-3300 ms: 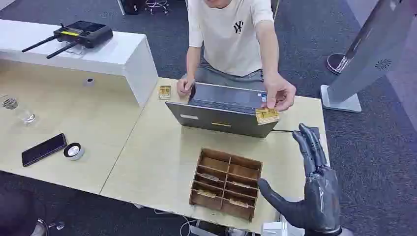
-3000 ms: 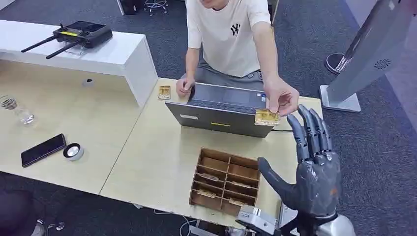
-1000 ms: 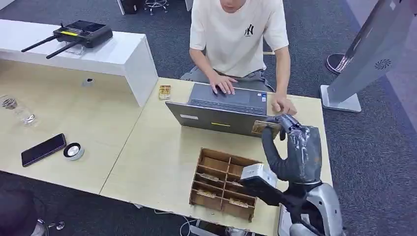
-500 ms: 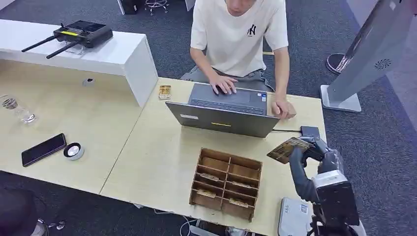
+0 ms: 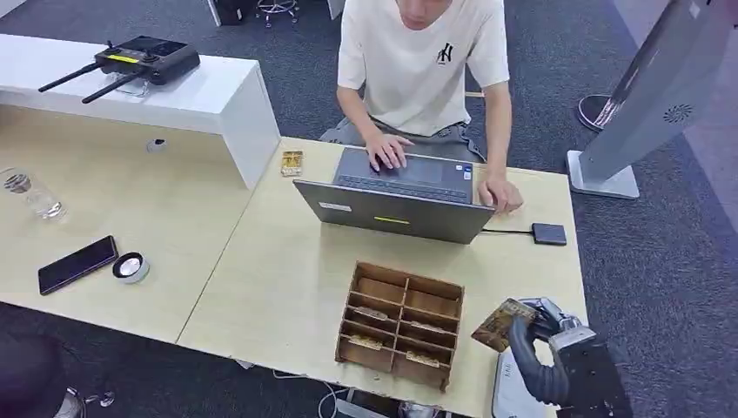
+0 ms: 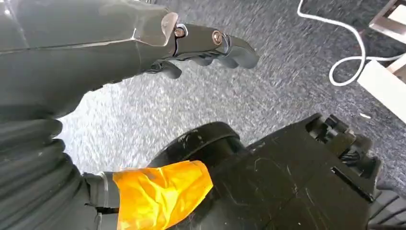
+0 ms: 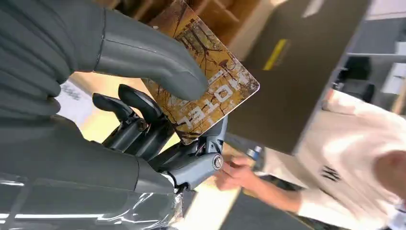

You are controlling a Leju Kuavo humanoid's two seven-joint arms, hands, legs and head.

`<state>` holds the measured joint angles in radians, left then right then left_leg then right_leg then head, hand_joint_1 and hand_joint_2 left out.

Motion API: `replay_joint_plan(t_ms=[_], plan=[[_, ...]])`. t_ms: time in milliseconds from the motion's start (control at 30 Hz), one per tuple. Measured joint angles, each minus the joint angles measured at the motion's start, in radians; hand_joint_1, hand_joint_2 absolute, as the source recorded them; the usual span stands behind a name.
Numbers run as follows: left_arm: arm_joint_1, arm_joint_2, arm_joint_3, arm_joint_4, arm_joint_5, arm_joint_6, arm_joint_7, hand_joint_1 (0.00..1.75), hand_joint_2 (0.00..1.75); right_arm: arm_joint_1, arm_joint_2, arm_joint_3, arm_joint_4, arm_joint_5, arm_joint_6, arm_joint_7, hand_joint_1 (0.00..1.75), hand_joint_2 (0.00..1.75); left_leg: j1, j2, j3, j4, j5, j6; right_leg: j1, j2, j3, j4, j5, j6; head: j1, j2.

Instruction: Pass the card to the sensor for recognition and then transmit it.

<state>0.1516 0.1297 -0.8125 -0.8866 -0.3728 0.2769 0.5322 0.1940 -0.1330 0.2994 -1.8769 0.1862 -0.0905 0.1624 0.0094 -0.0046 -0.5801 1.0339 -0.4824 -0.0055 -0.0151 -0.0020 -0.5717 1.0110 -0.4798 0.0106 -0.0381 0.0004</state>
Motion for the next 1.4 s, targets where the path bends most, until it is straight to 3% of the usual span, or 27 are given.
replay_joint_plan(t_ms=[267, 433, 800, 1400], plan=[[0.002, -0.006, 0.000, 0.024, 0.062, 0.036, -0.003, 0.00, 1.75, 0.018, -0.108, 0.056, 0.048, -0.029, 0.025, 0.084, 1.75, 1.75, 0.000, 0.000, 0.000, 0.000, 0.000, 0.000, 0.000, 0.000, 0.000, 0.000, 0.000, 0.000, 0.000, 0.000], [0.000, -0.006, -0.004, 0.032, 0.095, 0.047, -0.002, 0.00, 1.75, 0.012, -0.145, 0.080, 0.070, -0.006, 0.029, 0.121, 1.75, 1.75, 0.000, 0.000, 0.000, 0.000, 0.000, 0.000, 0.000, 0.000, 0.000, 0.000, 0.000, 0.000, 0.000, 0.000], [-0.019, -0.003, -0.053, 0.040, 0.135, 0.059, 0.013, 0.00, 1.75, -0.013, -0.177, 0.101, 0.113, 0.076, 0.048, 0.176, 1.75, 1.75, 0.000, 0.000, 0.000, 0.000, 0.000, 0.000, 0.000, 0.000, 0.000, 0.000, 0.000, 0.000, 0.000, 0.000], [-0.055, 0.015, -0.133, 0.043, 0.149, 0.050, 0.043, 0.00, 1.75, -0.036, -0.177, 0.108, 0.192, 0.213, 0.067, 0.244, 1.75, 1.75, 0.000, 0.000, 0.000, 0.000, 0.000, 0.000, 0.000, 0.000, 0.000, 0.000, 0.000, 0.000, 0.000, 0.000]])
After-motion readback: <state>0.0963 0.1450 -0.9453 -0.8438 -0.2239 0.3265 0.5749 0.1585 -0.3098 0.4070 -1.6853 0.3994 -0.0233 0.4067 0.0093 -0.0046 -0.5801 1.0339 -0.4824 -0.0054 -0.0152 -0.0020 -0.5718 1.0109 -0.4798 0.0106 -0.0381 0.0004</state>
